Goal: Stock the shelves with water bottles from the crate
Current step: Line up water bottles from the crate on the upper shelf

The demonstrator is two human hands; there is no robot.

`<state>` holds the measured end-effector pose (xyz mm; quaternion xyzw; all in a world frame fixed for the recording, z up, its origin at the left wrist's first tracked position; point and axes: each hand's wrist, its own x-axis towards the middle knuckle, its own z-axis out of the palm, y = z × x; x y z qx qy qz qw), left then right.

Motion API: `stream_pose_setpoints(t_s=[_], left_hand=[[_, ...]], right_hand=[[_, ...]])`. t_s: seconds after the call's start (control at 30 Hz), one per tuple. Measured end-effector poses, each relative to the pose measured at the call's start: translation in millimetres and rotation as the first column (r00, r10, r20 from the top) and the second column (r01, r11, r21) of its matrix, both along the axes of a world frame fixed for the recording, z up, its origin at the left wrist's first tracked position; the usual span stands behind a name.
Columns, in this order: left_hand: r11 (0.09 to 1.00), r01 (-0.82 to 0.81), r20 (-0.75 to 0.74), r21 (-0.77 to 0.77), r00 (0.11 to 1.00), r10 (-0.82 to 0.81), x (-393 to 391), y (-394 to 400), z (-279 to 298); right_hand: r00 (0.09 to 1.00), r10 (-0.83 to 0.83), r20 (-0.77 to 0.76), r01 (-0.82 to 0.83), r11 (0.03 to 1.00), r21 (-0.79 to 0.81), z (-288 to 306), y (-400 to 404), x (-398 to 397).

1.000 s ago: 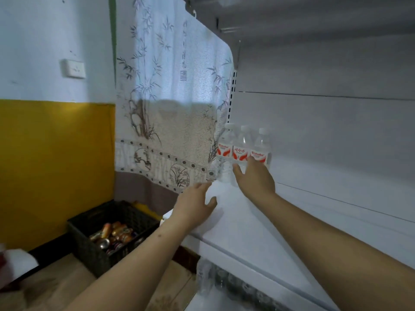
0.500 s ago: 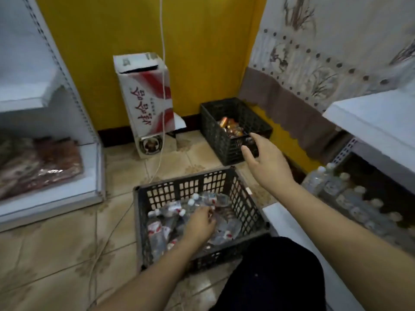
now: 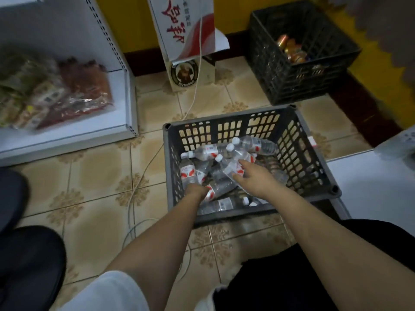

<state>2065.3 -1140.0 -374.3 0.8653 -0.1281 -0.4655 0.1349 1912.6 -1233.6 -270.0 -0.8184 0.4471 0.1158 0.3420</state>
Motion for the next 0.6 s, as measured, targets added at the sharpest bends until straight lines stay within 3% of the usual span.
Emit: stream_pose_setpoints(t_s=[0.1,0.17,0.2,0.23,0.3,0.33,0.47,0.5,0.6], left_hand=[[0.995,-0.097,0.106,0.038,0.990,0.093,8.3,-14.1,-38.1],[0.989,-0.098,0.124,0.109,0.989,0.084,-1.0,-18.3,-33.4],[0.987,-0.079,0.112,0.139,0.992,0.063,-5.7,-21.8,-39.5],[0.981,0.070,0.112,0.184,0.989,-0.092,-11.3,-24.7,-39.6],[0.984,0.151,0.122,0.099,0.979,-0.163,-19.7,-29.8,-29.6],[0.999,0.040,0.144,0.029,0.989,-0.044,-14.8,-32.0,-46.5],[0.930,-0.366,-0.052,-0.043,0.930,0.363,-5.4,-34.9,-48.1],[0.951,-0.309,-0.125,0.010,0.943,0.308,-7.5,-33.1,-39.1],[0.850,-0.527,-0.445,0.027,0.755,0.482,-1.3,-31.4,-14.4]], right_hand=[[0.999,-0.030,0.015,0.029,0.996,0.089,-17.3,-6.2,-3.8],[0.995,-0.092,0.038,0.087,0.989,0.121,-20.6,-11.7,-6.1],[0.992,-0.115,0.051,0.108,0.986,0.125,-22.4,-14.3,-7.4],[0.991,-0.122,0.055,0.114,0.985,0.128,-24.1,-16.0,-9.1],[0.992,-0.123,0.040,0.117,0.984,0.137,-28.7,-17.7,-11.8],[0.992,-0.126,0.025,0.121,0.982,0.143,-31.2,-17.9,-13.0],[0.992,-0.123,0.001,0.122,0.978,0.171,-38.0,-18.7,-14.0],[0.992,-0.126,-0.001,0.124,0.975,0.184,-38.1,-19.8,-14.9],[0.986,-0.166,-0.004,0.163,0.962,0.220,-36.9,-24.0,-21.3]])
